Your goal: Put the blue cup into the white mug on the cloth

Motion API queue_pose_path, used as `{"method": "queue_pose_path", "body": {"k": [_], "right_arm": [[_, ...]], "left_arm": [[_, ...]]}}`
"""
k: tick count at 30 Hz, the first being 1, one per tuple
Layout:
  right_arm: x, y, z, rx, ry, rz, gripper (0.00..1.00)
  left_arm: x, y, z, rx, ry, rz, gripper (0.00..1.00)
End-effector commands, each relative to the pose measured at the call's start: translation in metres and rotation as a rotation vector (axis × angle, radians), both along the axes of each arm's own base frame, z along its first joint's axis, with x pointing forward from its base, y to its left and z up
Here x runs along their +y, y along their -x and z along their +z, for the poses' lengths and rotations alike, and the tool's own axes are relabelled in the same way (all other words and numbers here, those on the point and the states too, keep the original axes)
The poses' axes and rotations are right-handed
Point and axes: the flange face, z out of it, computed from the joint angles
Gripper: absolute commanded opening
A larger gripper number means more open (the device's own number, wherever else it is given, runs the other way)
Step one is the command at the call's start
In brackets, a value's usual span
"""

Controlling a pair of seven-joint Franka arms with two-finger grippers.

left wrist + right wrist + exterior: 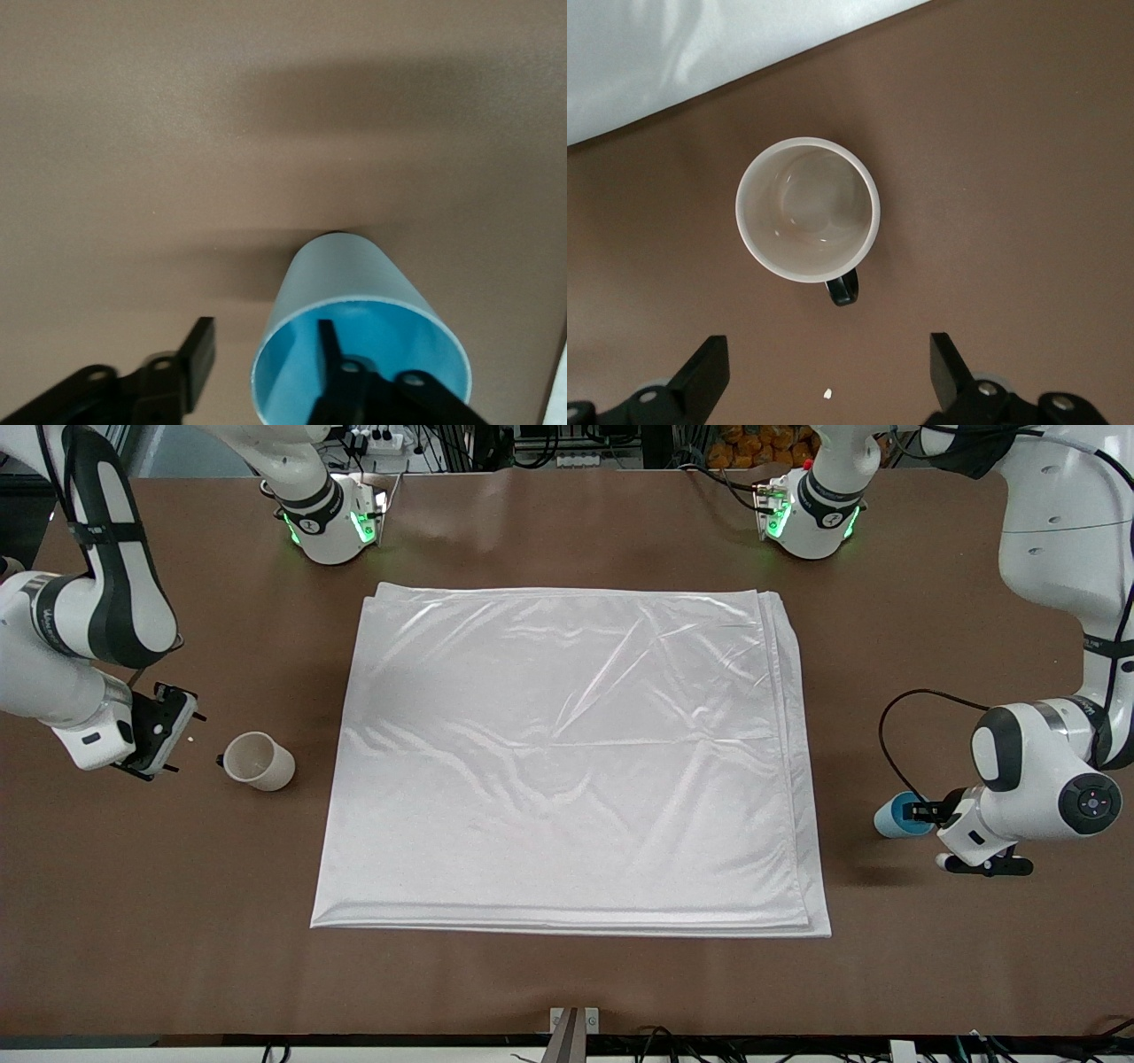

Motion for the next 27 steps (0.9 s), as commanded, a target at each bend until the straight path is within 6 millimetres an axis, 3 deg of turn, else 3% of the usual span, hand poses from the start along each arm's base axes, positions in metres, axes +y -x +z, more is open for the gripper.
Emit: {"method": "queue_pose_path", "body": {"k": [1,6,14,20,27], "right_arm": [[-0.004,-0.001,-0.011,0.010,0.001,0.061,1.00],[-0.017,0.000,-0.026,0.019,-0.007,0.083,1.00],[-0.021,-0.001,-0.029,0.002,-0.003,0.099,1.00],[-0.023,-0.002,-0.032,-0.003,-0.003,0.109,1.00],[-0.026,-0.003,-0.044,-0.003,-0.008,0.218,1.00]], "left_arm": [[-0.001,-0.004,0.000,-0.011,0.017,-0.011,0.00],[-0.007,-0.006,0.003,-0.016,0.017,-0.016,0.00],[-0.013,-0.009,0.015,-0.034,0.021,-0.025,0.00],[-0.028,-0.014,0.044,-0.079,0.030,-0.008,0.00],[-0.065,-0.017,0.076,-0.122,0.058,0.023,0.00]]}}
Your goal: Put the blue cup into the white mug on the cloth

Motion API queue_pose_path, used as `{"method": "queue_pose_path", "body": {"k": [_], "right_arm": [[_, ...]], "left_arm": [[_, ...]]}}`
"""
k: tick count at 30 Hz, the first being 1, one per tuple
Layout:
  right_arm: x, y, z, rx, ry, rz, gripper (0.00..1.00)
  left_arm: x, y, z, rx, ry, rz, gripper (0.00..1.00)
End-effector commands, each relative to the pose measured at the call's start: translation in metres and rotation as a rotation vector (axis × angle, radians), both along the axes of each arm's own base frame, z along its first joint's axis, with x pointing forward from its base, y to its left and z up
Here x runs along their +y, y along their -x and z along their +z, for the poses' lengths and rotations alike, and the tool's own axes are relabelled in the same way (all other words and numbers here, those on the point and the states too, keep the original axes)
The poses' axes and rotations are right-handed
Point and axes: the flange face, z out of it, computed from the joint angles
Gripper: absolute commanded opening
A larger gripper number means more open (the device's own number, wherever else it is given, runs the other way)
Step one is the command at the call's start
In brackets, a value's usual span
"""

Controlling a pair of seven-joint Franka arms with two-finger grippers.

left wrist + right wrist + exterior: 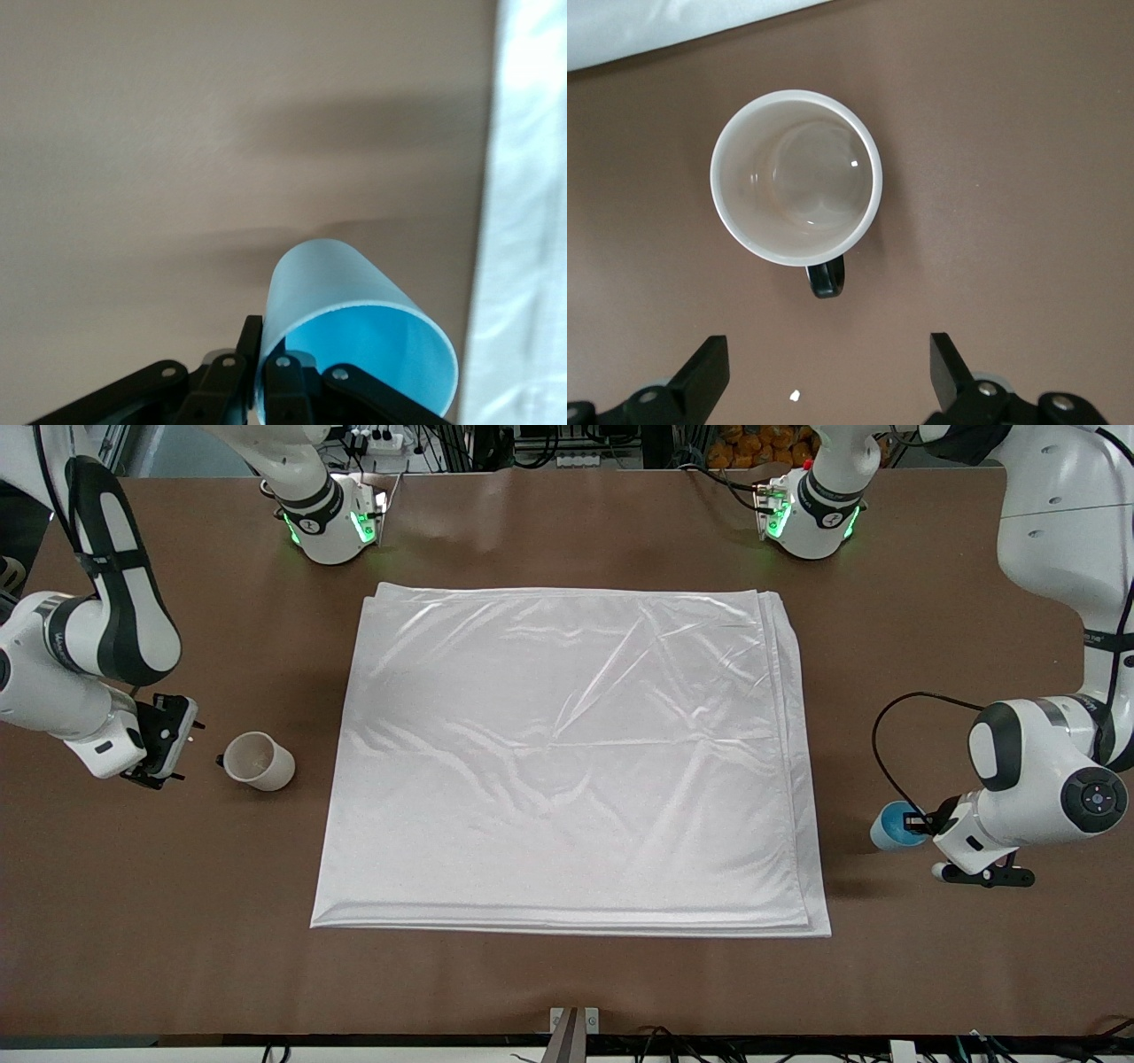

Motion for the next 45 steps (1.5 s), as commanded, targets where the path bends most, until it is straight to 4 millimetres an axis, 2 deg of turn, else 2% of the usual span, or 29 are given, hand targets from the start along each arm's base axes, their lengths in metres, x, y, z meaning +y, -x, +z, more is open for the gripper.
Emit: {"method": "queue_pose_path", "body": {"k": [1,3,4,8,14,17,25,35,38,45], "right_arm": [[-0.006,0.001,-0.014,0.000,-0.004,0.088,1.00],[-0.006,0.002,-0.021,0.001,-0.007,0.098,1.00],[-0.004,0.001,-0.026,-0.004,-0.006,0.102,1.00],[-0.004,0.005,-0.033,-0.004,-0.006,0.102,1.00],[-0.001,0.008,-0.041,-0.026,0.000,0.109,1.00],[0.000,0.013,-0.047,-0.026,-0.002,0.108,1.00],[0.004,0.025,-0.079,-0.047,0.003,0.121,1.00],[0.003,0.027,-0.089,-0.042,-0.002,0.132,0.99],[0.003,0.029,-0.092,-0.045,-0.002,0.130,0.91],[0.006,0.035,-0.097,-0.054,-0.001,0.132,0.48]], "left_arm": [[-0.028,0.002,0.029,-0.029,0.036,0.035,0.00],[-0.045,0.002,0.030,-0.029,0.051,0.046,0.00],[-0.064,0.002,0.034,-0.031,0.066,0.070,0.00],[-0.090,0.004,0.038,-0.031,0.086,0.103,0.00],[-0.143,0.010,0.043,-0.020,0.126,0.172,0.00],[-0.160,0.013,0.053,-0.028,0.143,0.168,0.00],[-0.168,0.015,0.054,-0.023,0.149,0.157,0.00],[-0.161,0.013,0.055,-0.026,0.148,0.163,0.00],[-0.159,0.012,0.055,-0.028,0.149,0.158,0.00],[-0.165,0.014,0.050,-0.020,0.145,0.144,0.00]]}}
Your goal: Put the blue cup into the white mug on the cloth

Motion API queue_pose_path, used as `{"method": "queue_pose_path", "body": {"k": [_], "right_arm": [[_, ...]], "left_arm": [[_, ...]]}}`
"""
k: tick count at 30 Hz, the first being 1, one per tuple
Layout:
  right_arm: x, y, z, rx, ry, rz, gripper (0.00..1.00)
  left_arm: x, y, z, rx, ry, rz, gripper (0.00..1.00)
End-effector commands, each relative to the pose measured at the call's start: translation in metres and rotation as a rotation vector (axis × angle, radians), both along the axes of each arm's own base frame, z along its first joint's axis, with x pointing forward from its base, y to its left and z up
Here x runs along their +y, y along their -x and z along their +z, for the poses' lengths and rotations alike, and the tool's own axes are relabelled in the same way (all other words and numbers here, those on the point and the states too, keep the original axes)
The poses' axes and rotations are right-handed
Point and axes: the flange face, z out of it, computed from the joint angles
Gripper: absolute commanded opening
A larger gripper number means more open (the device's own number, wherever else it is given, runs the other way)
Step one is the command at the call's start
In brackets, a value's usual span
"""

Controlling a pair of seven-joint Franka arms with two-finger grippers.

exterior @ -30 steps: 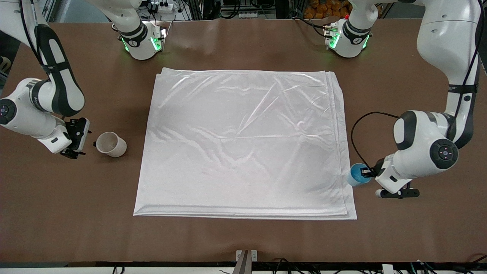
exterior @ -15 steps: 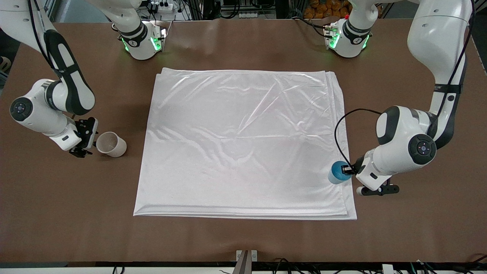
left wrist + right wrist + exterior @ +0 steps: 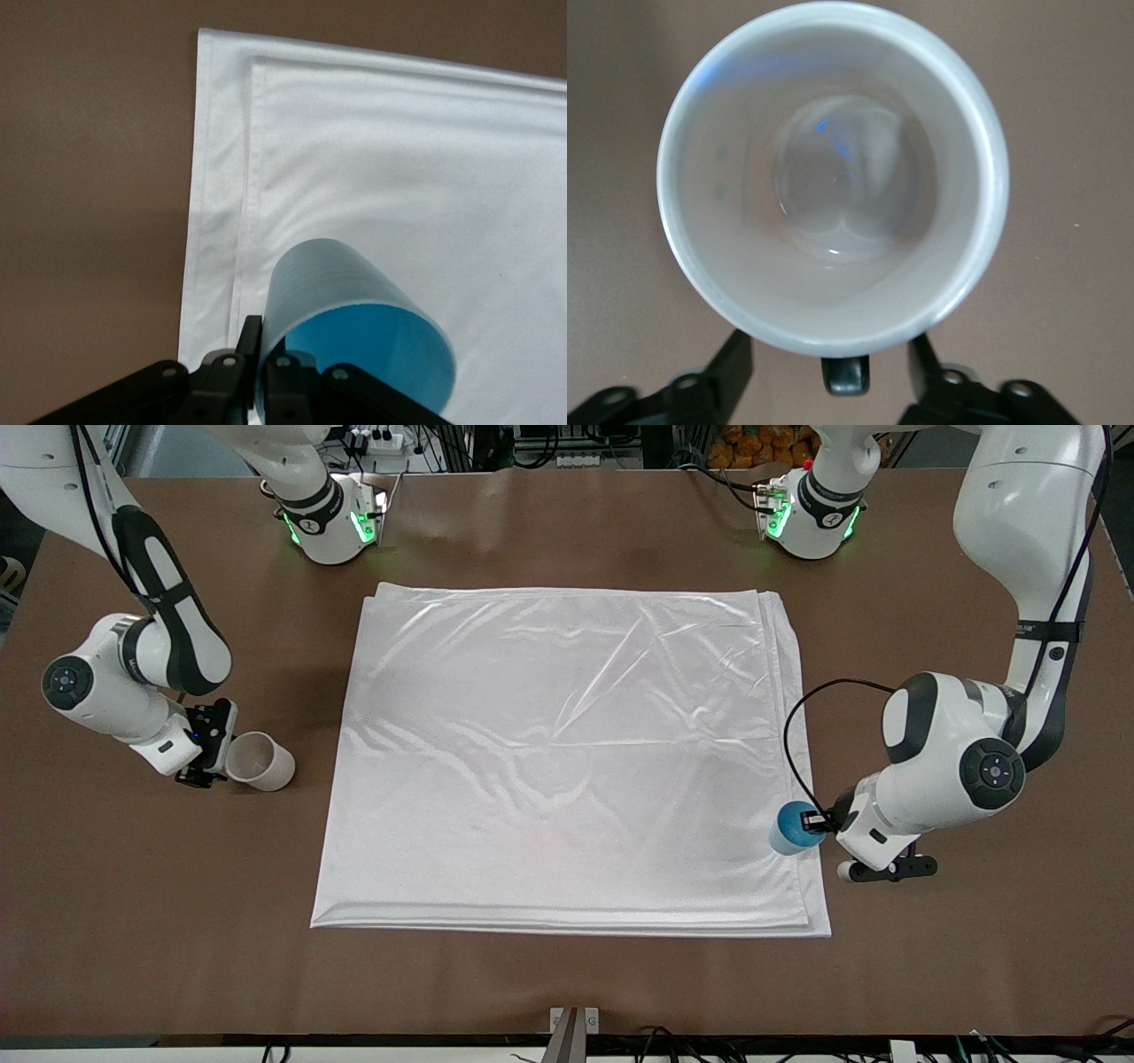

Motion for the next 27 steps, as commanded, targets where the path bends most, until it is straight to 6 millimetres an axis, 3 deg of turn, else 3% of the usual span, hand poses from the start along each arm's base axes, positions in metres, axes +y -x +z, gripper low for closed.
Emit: {"method": "queue_pose_path", "body": {"k": [1,4,6,16,22,27], "right_arm": [[0.000,0.008,-0.003,-0.018,-0.006,0.012,0.39],[0.000,0.008,-0.003,-0.018,-0.006,0.015,0.12],[0.000,0.007,-0.001,-0.021,-0.005,0.017,0.01],[0.009,-0.001,0.015,-0.053,-0.002,0.067,0.00],[0.039,-0.011,0.038,-0.089,-0.010,0.111,0.00],[0.079,-0.019,0.059,-0.096,-0.043,0.107,0.00]], "left_arm": [[-0.005,0.006,0.003,0.013,0.007,-0.011,0.00],[-0.006,0.006,0.001,0.015,0.005,-0.016,0.00],[-0.005,0.006,0.001,0.015,0.006,-0.013,0.00],[-0.002,0.005,0.005,0.010,0.009,-0.002,0.00],[0.000,0.005,0.007,0.009,0.010,0.013,0.00],[0.001,0.005,0.008,0.009,0.010,0.016,0.00]]}}
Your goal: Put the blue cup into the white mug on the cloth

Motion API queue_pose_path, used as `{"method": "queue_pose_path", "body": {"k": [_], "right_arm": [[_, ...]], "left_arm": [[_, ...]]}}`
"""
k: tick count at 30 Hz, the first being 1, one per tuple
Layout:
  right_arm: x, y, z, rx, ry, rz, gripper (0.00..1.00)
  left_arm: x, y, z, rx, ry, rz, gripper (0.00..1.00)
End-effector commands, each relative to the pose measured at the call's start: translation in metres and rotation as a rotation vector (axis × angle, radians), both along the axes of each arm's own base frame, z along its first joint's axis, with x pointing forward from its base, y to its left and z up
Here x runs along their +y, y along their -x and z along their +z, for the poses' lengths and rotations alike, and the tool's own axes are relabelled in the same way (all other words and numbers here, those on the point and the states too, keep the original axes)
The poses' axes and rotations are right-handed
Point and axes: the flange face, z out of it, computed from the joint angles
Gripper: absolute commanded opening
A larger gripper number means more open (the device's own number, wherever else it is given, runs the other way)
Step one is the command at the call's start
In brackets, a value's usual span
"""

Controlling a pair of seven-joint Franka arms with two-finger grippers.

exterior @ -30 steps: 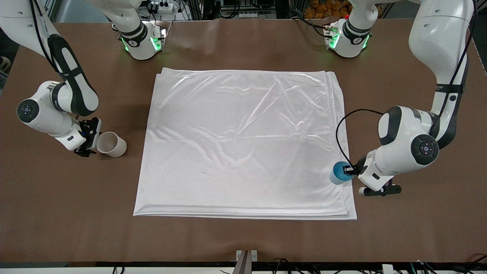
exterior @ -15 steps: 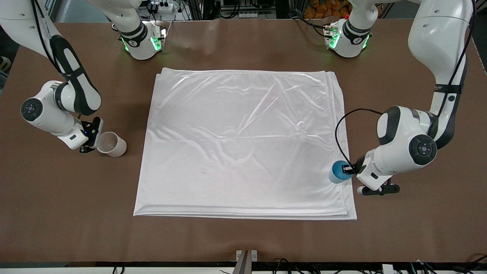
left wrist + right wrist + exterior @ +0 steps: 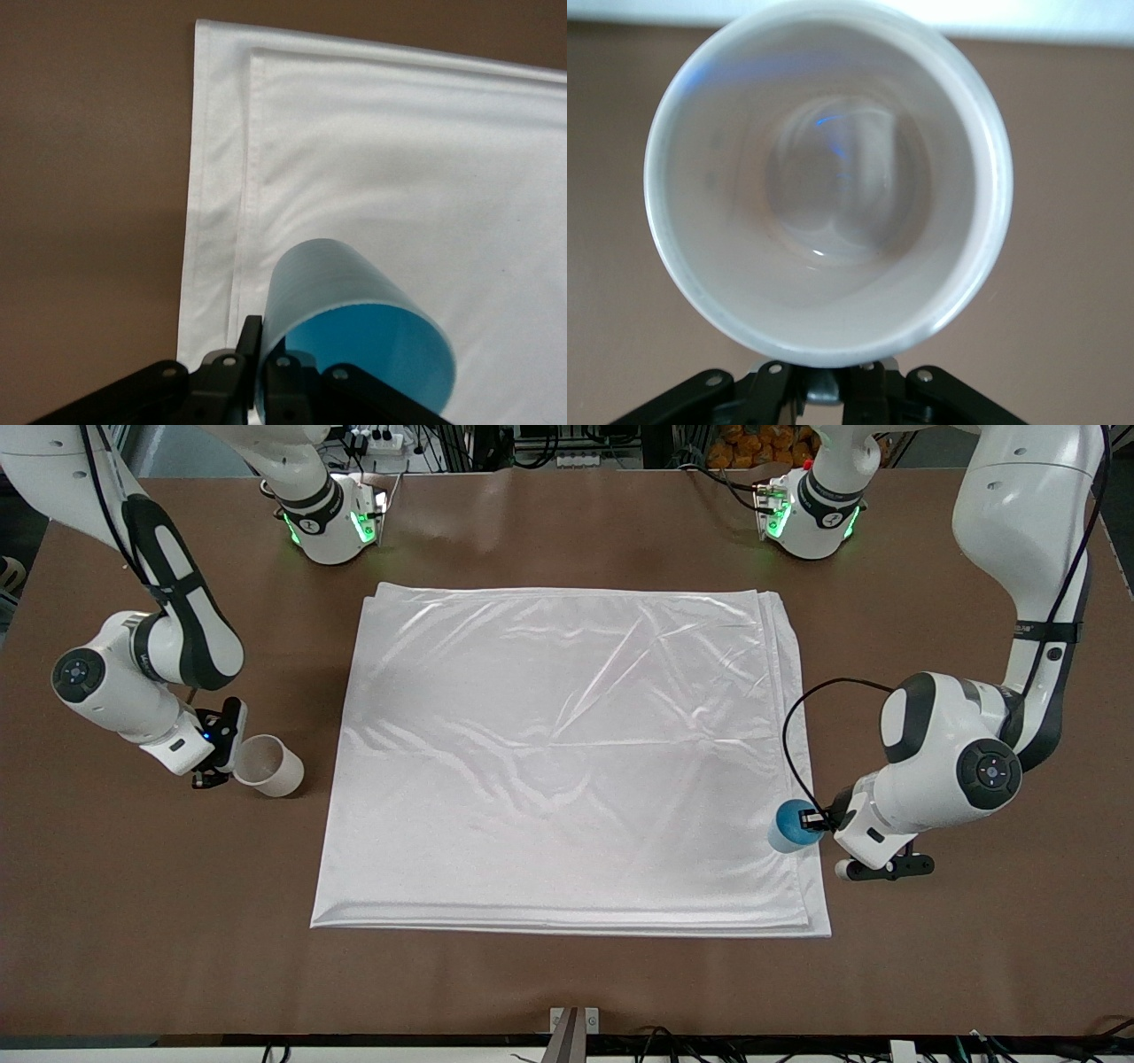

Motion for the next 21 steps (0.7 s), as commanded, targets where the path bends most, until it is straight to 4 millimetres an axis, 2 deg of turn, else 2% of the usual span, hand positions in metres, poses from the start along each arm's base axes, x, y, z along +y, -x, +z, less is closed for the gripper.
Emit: {"method": "queue_pose_path", "body": {"k": [1,5,14,21], "right_arm": [[0.039,-0.003,0.032,-0.002,-0.037,-0.008,0.00],[0.078,-0.012,0.043,0.013,-0.058,-0.007,0.00],[0.198,-0.014,0.071,0.023,-0.113,-0.050,0.00],[0.291,-0.012,0.087,0.002,-0.145,-0.070,0.00]], "left_arm": [[0.001,0.003,0.010,0.002,0.010,0.018,0.00],[0.005,0.003,0.010,0.002,0.008,0.028,0.00],[0.018,0.001,0.009,0.004,0.002,0.042,0.00],[0.018,0.001,0.010,0.003,0.002,0.041,0.00]]}}
